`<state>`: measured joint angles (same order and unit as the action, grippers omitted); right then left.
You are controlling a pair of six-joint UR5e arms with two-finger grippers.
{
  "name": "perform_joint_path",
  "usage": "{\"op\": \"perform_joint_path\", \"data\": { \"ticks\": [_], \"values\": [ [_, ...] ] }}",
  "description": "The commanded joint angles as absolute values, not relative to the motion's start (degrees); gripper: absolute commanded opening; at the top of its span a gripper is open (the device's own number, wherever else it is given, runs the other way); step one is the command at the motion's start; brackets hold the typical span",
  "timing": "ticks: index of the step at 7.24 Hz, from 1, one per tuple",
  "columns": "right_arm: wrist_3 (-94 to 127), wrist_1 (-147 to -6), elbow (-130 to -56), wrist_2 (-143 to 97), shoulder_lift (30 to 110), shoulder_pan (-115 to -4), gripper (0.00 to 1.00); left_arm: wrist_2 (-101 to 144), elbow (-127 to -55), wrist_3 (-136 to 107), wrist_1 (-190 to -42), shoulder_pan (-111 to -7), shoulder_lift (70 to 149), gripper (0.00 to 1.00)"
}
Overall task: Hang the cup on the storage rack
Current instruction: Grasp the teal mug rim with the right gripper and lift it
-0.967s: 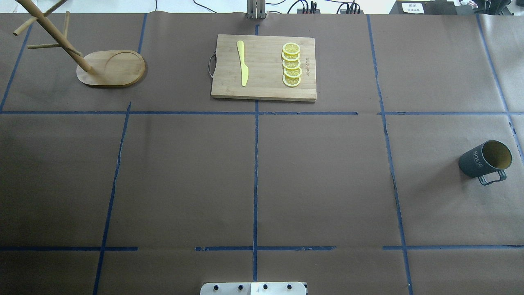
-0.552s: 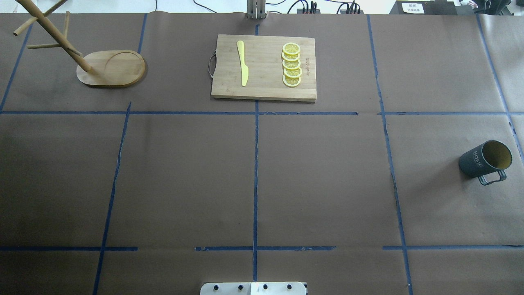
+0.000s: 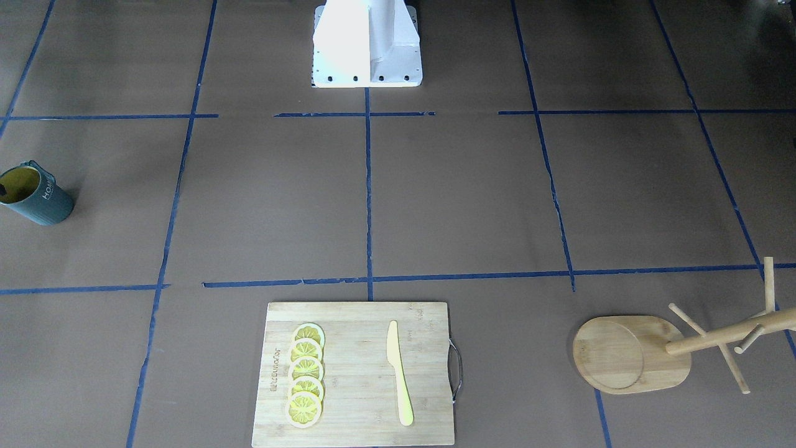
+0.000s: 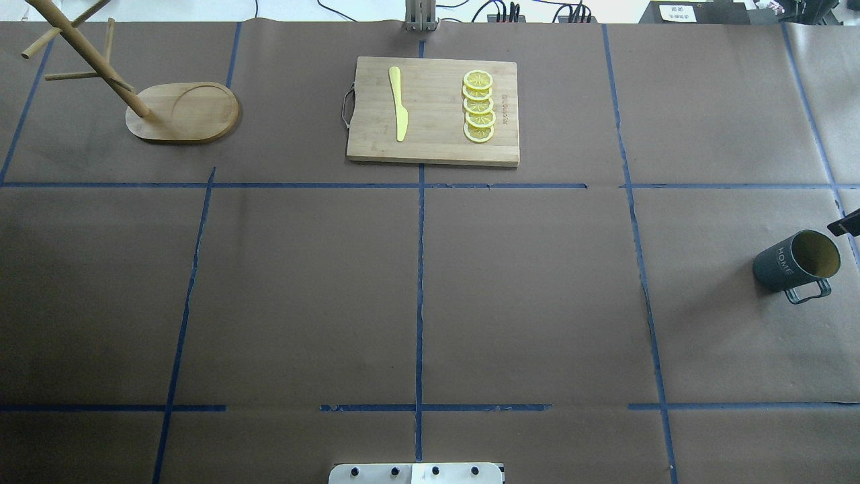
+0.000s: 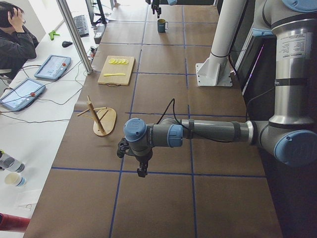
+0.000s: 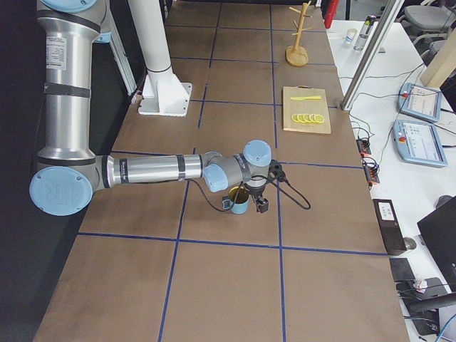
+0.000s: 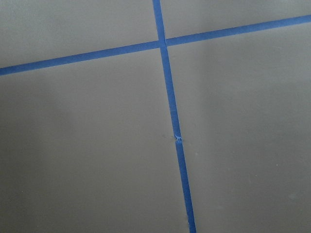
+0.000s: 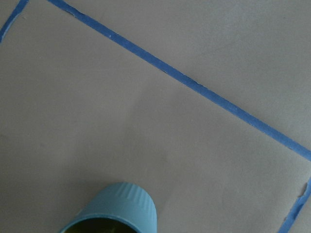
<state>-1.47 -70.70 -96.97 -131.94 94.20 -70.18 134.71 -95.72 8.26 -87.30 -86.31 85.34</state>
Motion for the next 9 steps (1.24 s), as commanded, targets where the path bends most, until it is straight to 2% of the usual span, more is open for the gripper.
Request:
{"op": "perform_joint_path", "data": {
  "ticks": [1,4,5,6,7,9],
  "values": [
    [0.4,-70.2,-95.5,-131.6,94.3,-68.6,1.0,134.7,-95.8,8.3,-87.4,-86.3,85.3,1.0],
    [0.6,-70.2,-92.4,-130.7,93.9,-65.4,0.99,134.7,-95.7,8.3,-87.4,-86.2,85.3,1.0],
    [0.7,-70.2,-92.4,-130.7,93.9,-65.4,0.87,134.7,-95.7,8.3,-87.4,-86.2,85.3,1.0],
    [0.4,-70.1,-92.3,-130.5,93.8,-65.4,0.32,134.7,-95.7,8.3,-87.4,-86.2,85.3,1.0],
    [0.6,-70.2,-92.6,-129.3,93.8,-65.4,0.02,134.7,-95.7,8.3,-87.4,-86.2,85.3,1.0],
    [1.5,-70.2,-92.9,-129.2,93.6,-65.4,0.0,134.7,-95.7,8.2,-87.4,-86.3,85.3,1.0]
  ]
}}
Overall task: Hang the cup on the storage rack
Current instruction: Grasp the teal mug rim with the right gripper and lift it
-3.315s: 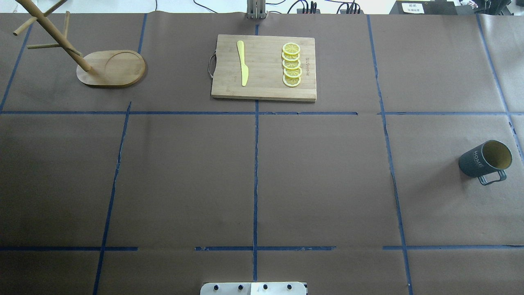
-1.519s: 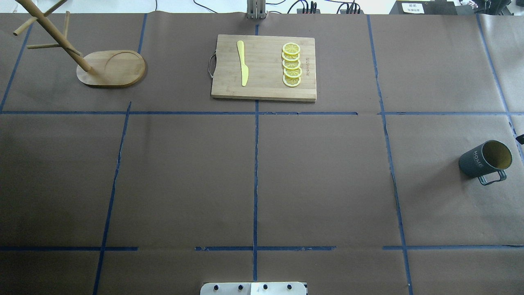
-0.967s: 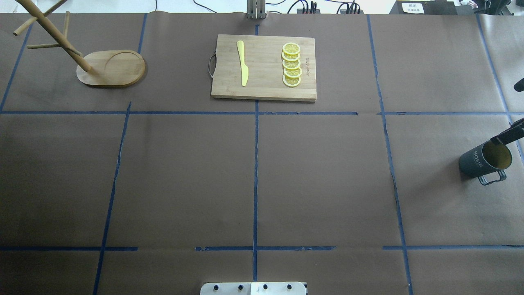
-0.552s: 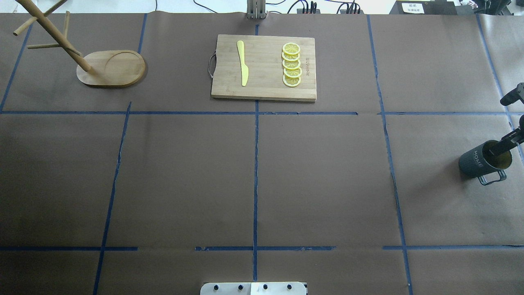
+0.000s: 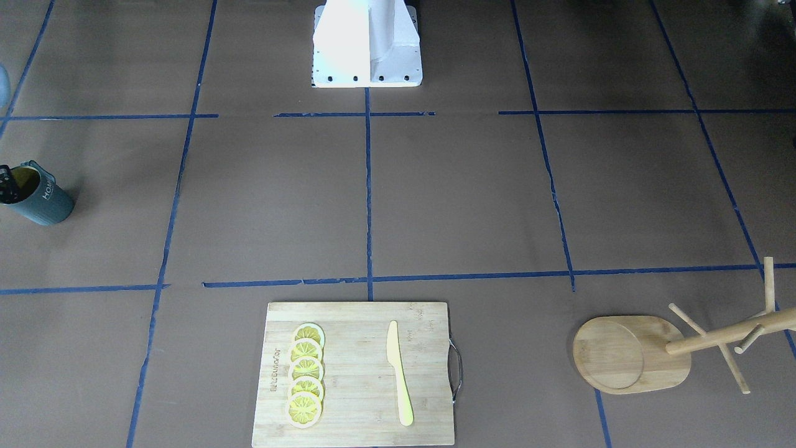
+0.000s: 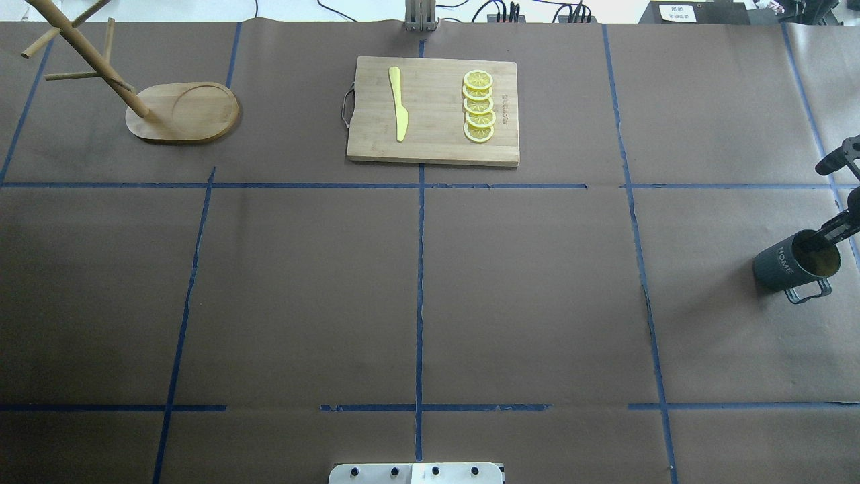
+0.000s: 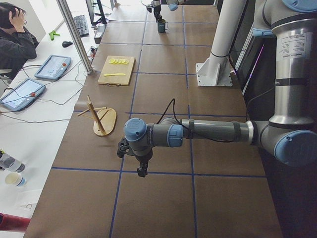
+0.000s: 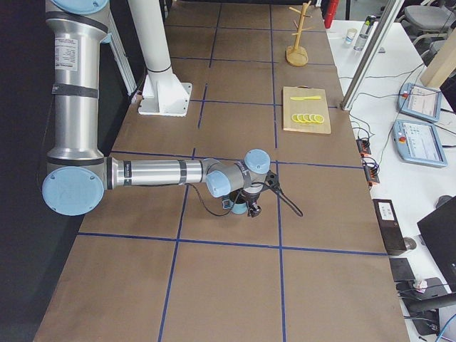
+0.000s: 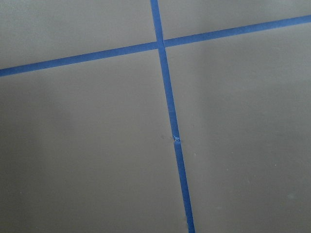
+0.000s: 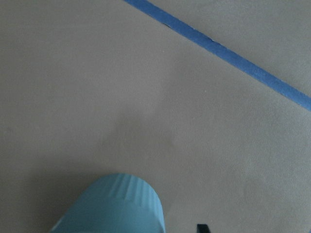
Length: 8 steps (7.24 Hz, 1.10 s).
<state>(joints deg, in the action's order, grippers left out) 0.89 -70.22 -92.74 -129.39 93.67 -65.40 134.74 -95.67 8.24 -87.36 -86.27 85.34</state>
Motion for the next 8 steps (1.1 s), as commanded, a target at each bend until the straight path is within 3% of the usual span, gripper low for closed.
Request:
{"op": "perform_joint_path", "data": {
  "ticks": [1,4,8],
  "values": [
    [3.3,-70.3,-93.1,-129.5,93.4,-65.4,0.0,134.7,-95.8,8.3,-87.4,-86.3,85.3,1.0],
    [25.4,-71.5,-99.3,-132.7,91.6,-65.3,0.0,134.8,-95.8,8.3,-87.4,-86.2,85.3,1.0],
    [57.3,-79.5,-105.3,-130.3,78.0,-55.0,0.0,135.1,-95.8,8.2,-87.4,-86.3,85.3,1.0]
  ]
}}
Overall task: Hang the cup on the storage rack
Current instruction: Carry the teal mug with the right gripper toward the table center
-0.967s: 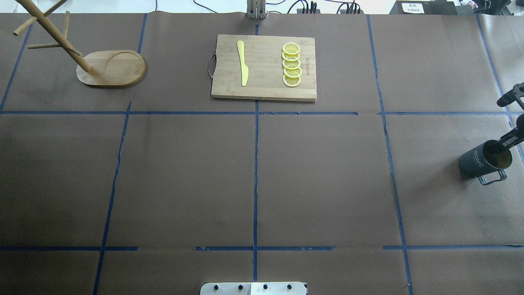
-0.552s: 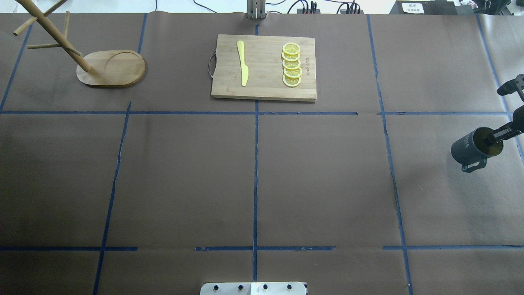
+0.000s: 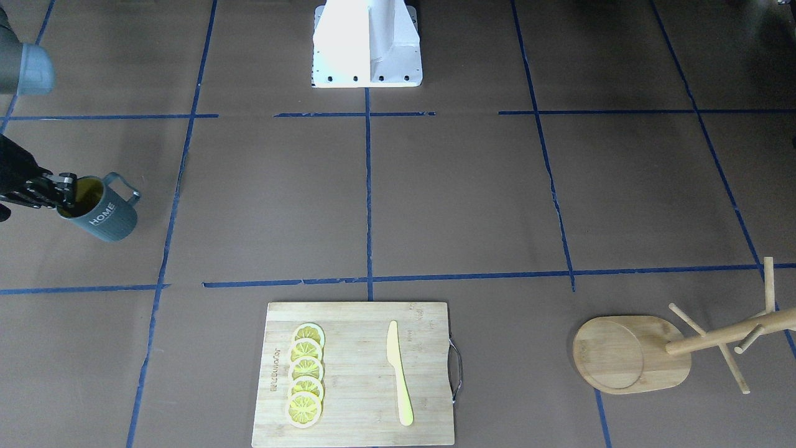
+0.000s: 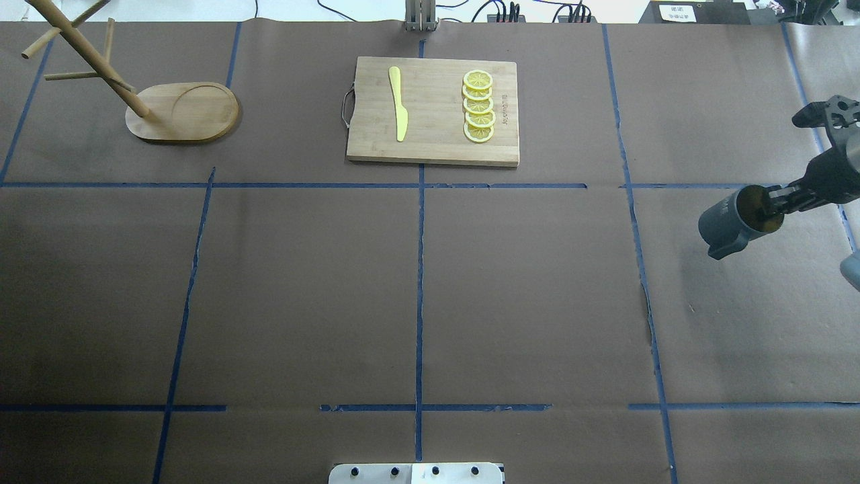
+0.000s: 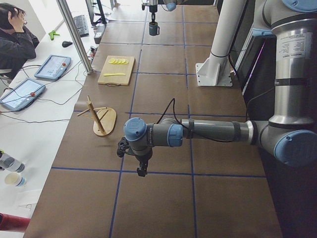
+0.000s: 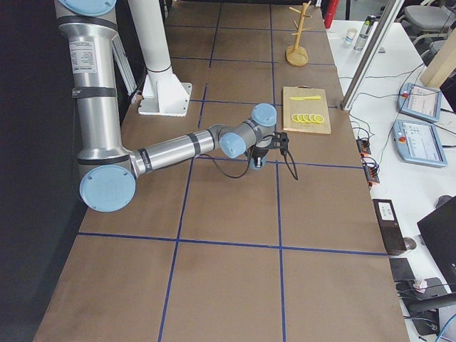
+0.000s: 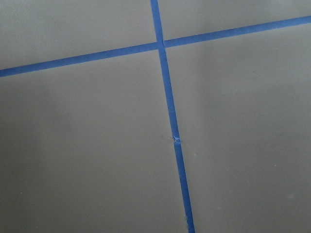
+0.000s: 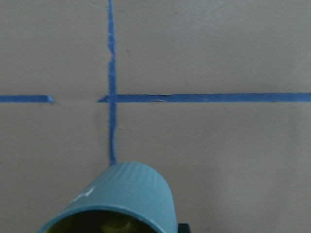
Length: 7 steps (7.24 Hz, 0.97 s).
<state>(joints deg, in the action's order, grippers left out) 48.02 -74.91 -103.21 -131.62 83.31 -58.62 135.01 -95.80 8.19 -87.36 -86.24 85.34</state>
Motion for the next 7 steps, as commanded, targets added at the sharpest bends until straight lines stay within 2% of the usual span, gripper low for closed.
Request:
{"op": "perform_joint_path", "data": {
  "ticks": [1,3,5,7],
  "values": [
    [62.3,-86.2,-106.6,-125.6,72.7,-50.8,0.0,135.1,-95.8,8.2,-87.4,-86.2,85.3,1.0],
    [74.3,-92.9,-106.1,-119.3,63.6,-42.1,0.0,135.2,-95.9,8.2,-87.4,-86.2,85.3,1.0],
    [88.4,-93.3,-104.2,-113.5,57.5,-35.3,0.0,135.2,-95.9,8.2,-87.4,-86.2,85.3,1.0],
    [96.5,-93.6,-97.7,-110.3,50.6,-31.3,0.0,135.2,-96.0,8.1,-87.5,-86.2,85.3,1.0]
  ]
}}
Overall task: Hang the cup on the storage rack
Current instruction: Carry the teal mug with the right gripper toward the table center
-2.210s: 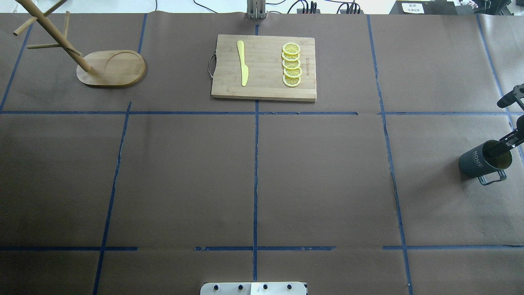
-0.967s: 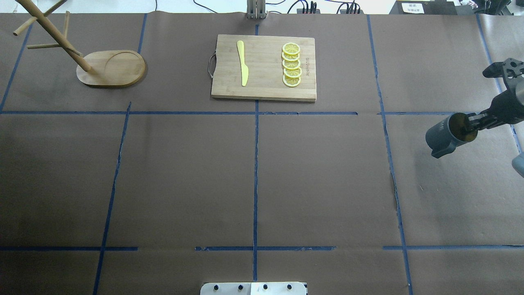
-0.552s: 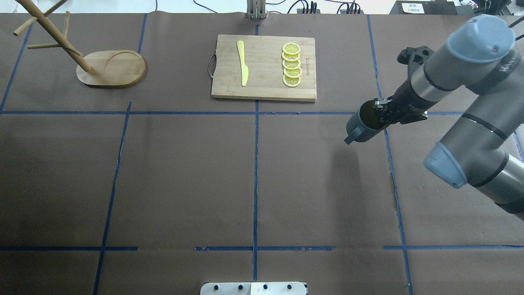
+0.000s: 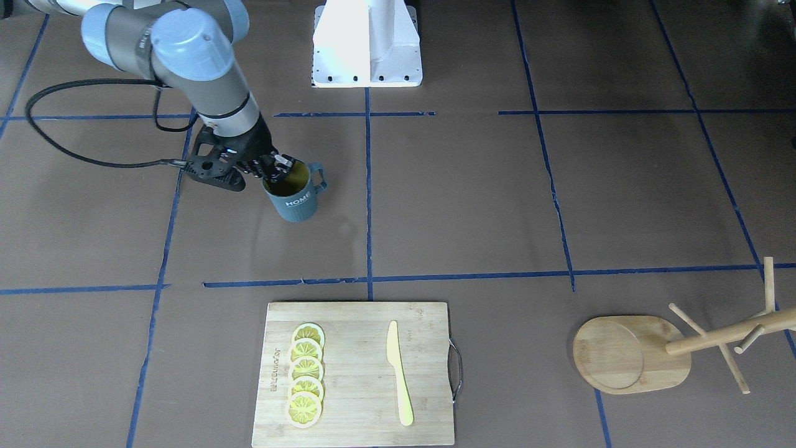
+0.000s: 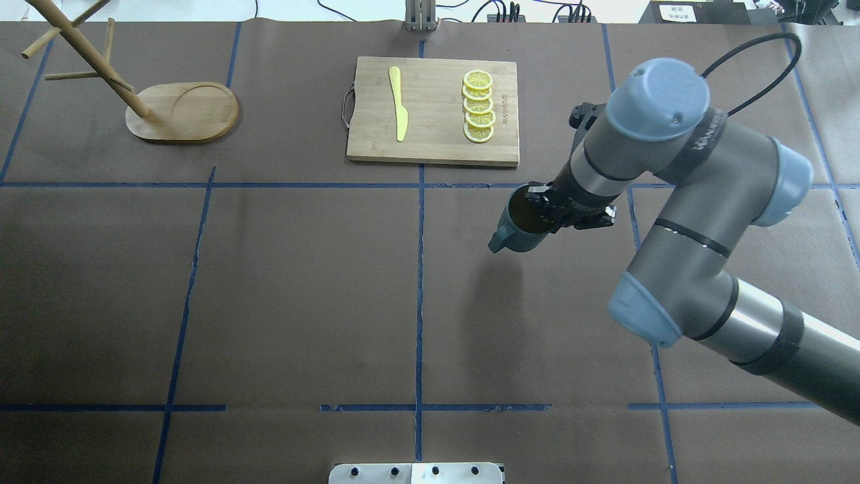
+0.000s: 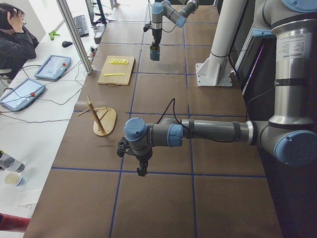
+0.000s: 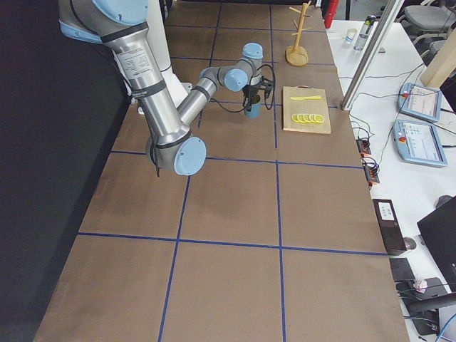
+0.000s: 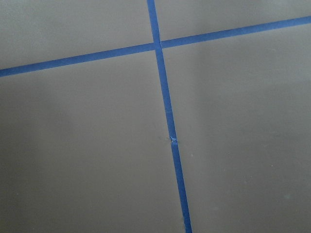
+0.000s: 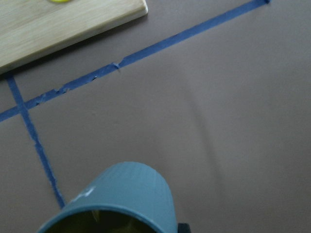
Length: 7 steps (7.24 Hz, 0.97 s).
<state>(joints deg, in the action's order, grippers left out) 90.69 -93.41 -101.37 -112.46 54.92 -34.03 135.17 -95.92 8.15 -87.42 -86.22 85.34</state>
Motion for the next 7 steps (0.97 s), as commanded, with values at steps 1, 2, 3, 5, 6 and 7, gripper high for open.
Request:
{"op": "perform_joint_path", "data": {
  "ticks": [1,2,3,5,6,7],
  "values": [
    [99.4,-93.6,-94.6,-109.3,47.6,-29.7,0.0,135.2,-96.1,8.1,-87.5,-86.2,85.3,1.0],
    [101.1,-93.6,-92.7,-109.2,45.6,-28.6,0.0,135.2,-96.1,8.1,-87.5,-86.2,85.3,1.0],
    [102.1,-93.6,-92.0,-109.0,44.9,-27.3,0.0,135.2,-96.0,8.1,-87.5,-86.2,85.3,1.0],
    [101.8,-93.6,-91.2,-108.7,44.9,-27.1,0.03,135.2,-96.0,8.1,-87.5,-86.2,85.3,1.0],
    [101.4,-93.6,-90.7,-108.7,45.1,-27.1,0.04,135.2,-96.1,8.1,-87.5,-86.2,85.3,1.0],
    [100.5,-93.6,-90.4,-108.7,45.1,-27.1,0.08,135.2,-96.1,8.1,-87.5,-86.2,85.3,1.0]
  ]
}}
